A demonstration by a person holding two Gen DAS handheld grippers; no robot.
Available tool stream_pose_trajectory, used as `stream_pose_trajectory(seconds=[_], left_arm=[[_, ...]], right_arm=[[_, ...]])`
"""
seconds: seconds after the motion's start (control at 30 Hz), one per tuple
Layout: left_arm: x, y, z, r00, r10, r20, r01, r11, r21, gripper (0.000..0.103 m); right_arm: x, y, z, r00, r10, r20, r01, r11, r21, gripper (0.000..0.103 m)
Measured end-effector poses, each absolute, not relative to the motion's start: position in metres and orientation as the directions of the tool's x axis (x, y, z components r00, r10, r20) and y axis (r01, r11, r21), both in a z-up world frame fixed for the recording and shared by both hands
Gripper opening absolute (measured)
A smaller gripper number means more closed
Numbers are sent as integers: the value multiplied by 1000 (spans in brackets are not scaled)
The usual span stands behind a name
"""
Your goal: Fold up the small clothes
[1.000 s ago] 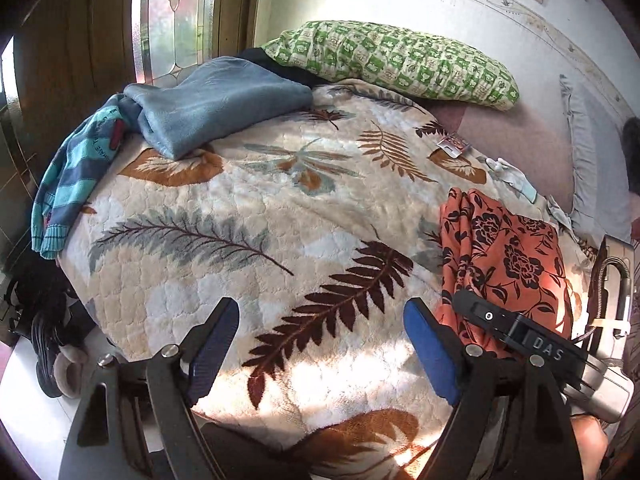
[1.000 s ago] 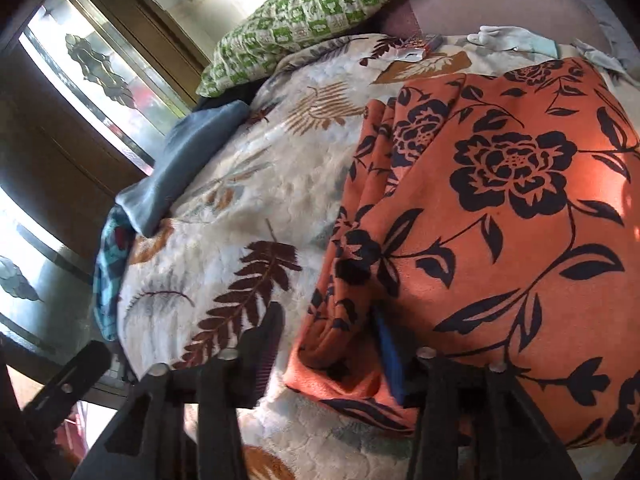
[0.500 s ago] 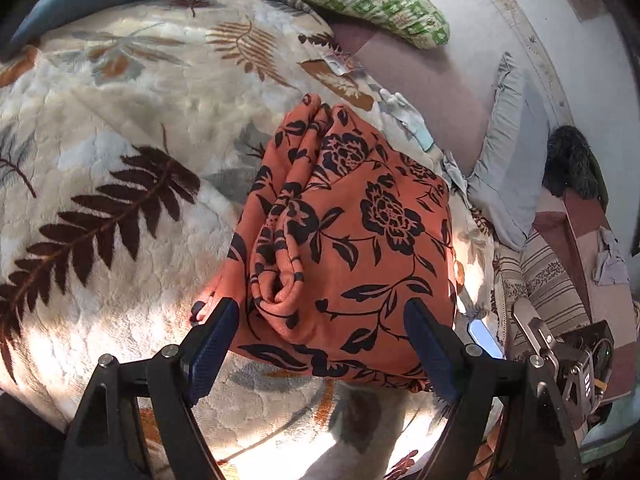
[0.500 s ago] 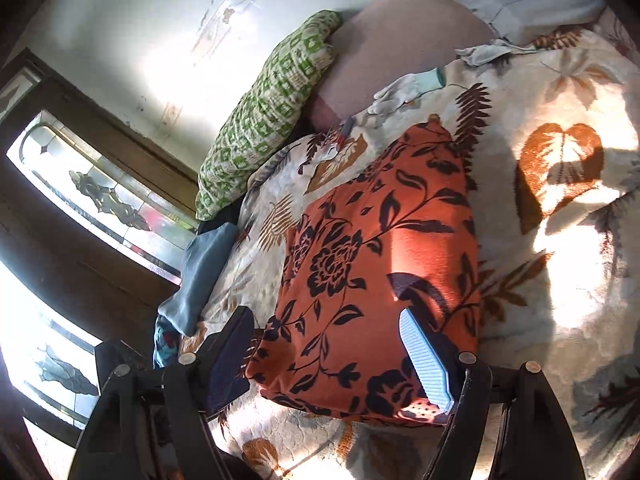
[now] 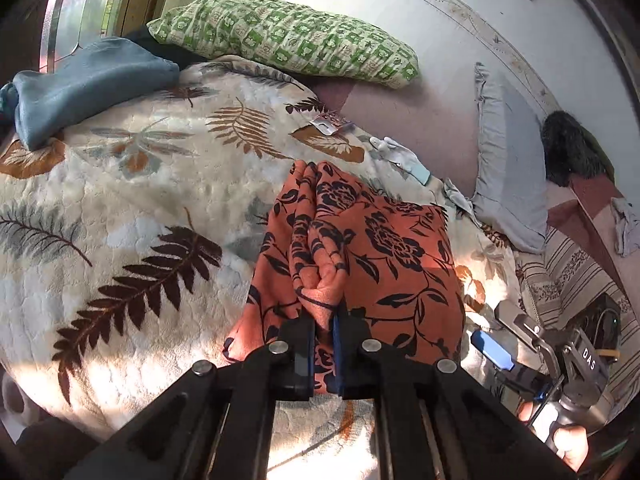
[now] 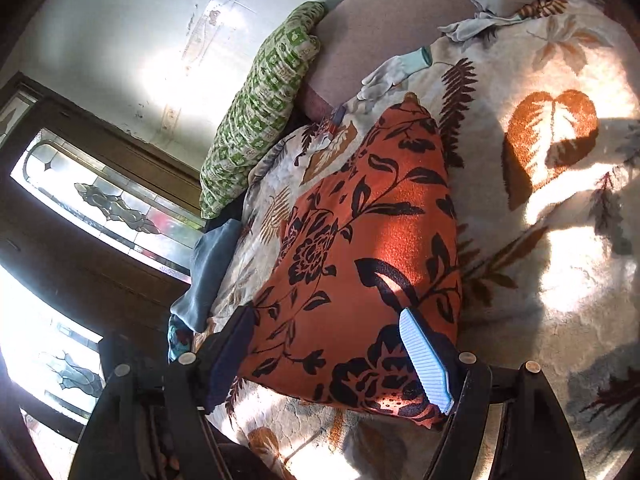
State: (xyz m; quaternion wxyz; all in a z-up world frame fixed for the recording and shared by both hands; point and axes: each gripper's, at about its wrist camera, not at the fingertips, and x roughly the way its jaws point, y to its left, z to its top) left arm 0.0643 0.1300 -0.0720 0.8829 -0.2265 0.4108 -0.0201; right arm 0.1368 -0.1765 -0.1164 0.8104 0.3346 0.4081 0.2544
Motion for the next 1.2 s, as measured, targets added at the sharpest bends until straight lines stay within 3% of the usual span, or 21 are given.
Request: stream_pose_trajectory(seconds=[0.1,0.17,0.23,0.37,0.53,0.6,0.67,0.77,0.83,0.9,0.97,1.03,1.13,1.2], left_arm=[[78,147,-126,560,-207,-802,-281,864,-419,8],[82,163,-158,520,-286,-805,-330,802,-498,10],[81,162,-145,539,-277,-795,-308,814,-492,10],[81,161,-149,536,-284,-795,-303,815,-495,10],[77,159,-147,542,-280,-792,-304,813,-496,11],[74,160,-146,540,-277,-795,-306,815,-492,11],[71,157,-139,526,-266,-808,-293,835,-465,12],[62,153,-105,572,-165,-803,-281,881,-381,23],[63,147,-76,643,-117,-757,-240,908,-344,42],[74,139,-55,696,-158,-700,-163,915,-369,59],[96,126,-51,698,-181,-693,-109,929,-353,61],[122,113,-68,643,-183,-744,-92,945,-313,61],[142,104,-113,522,-102,-847,-127,973,-195,61],[138,108,-131,510,-82,-856,-146,973,-180,63]], right_arm=[[142,-172,-114,534,681,-501,-147,659,738,78],[148,-163,-121,500,688,-526,-138,663,736,78],[152,-155,-126,456,679,-575,-127,689,713,78],[156,-152,-111,478,659,-581,-171,718,675,78],[194,-143,-83,507,698,-506,-194,665,721,81],[218,-134,-102,456,728,-513,-153,631,760,85],[240,-127,-144,368,729,-576,-37,631,775,85],[241,-133,-160,371,767,-524,-24,572,820,85],[242,-135,-161,358,782,-511,-27,555,831,85],[244,-138,-163,347,792,-502,-20,542,840,85],[244,-139,-162,337,798,-499,-20,536,844,85],[246,-141,-156,316,809,-495,-33,531,847,85],[254,-153,-141,316,856,-409,-54,446,893,85],[264,-163,-127,344,871,-351,-84,400,913,85]])
